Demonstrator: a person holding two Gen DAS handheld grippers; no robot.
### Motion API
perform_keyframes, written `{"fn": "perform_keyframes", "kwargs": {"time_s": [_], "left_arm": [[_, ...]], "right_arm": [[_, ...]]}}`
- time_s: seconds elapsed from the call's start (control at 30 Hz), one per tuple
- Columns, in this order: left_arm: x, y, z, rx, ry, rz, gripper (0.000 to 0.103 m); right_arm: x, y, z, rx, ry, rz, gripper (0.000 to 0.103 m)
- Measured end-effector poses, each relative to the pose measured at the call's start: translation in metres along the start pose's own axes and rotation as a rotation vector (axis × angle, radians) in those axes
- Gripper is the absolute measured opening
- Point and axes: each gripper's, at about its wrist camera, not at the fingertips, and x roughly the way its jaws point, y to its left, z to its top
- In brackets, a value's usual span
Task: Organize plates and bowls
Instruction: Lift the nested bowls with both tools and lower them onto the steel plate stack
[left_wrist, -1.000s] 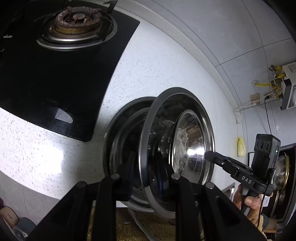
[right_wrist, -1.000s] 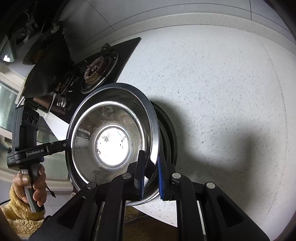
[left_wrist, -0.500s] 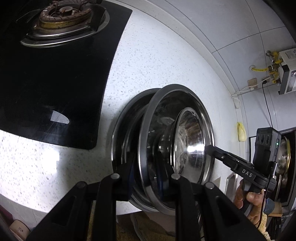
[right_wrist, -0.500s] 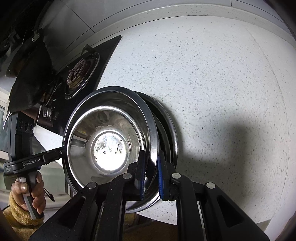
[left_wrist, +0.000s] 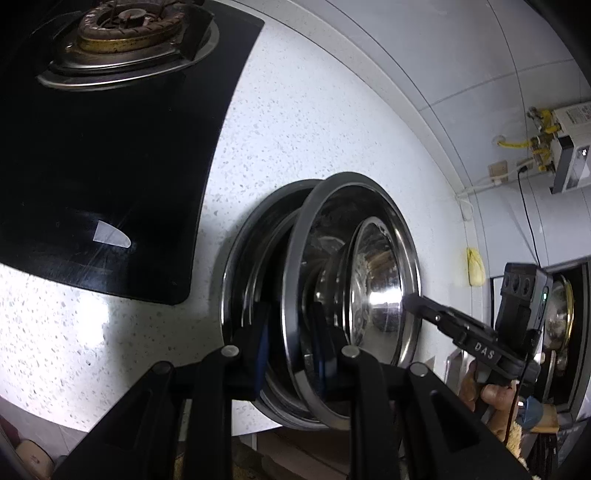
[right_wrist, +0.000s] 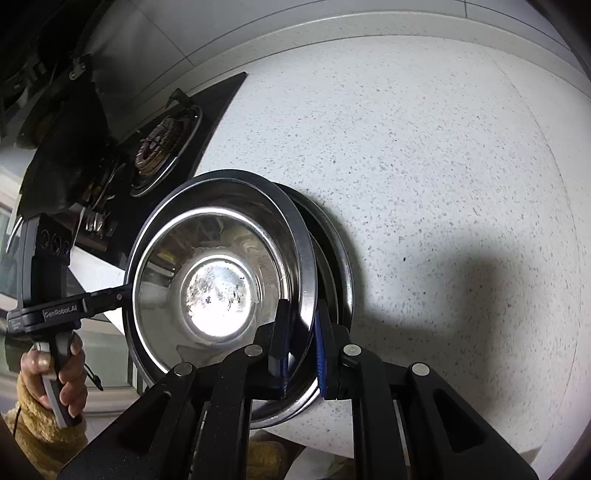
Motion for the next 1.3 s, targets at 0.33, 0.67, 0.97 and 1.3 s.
{"fn": "perform_keyframes", "kwargs": {"time_s": [0.33, 0.67, 0.97, 1.3], "left_arm": [[0.012, -0.006, -0.009, -0.025, 0.021, 0.041, 0.018], [0.018, -0.018, -0.017, 0.046, 0.055, 0.066, 0.021], [0.025, -0.035, -0.021, 0.09, 0.053, 0.124, 0.02], [0.028, -0.036, -0.022, 0.049, 0.032, 0.137, 0.02]], "right_arm": [[-0.003, -0.003, -0.002, -0.041, -0.004, 0.005, 0.011], [0.001, 0.001, -0.007, -0.024, -0.032, -0.039, 0.011], [0.001, -0.006, -0.012, -0.001, -0.028, -0.013, 0.012], [0.0, -0.01, -0.011, -0.022, -0.029, 0.016, 0.012]]}}
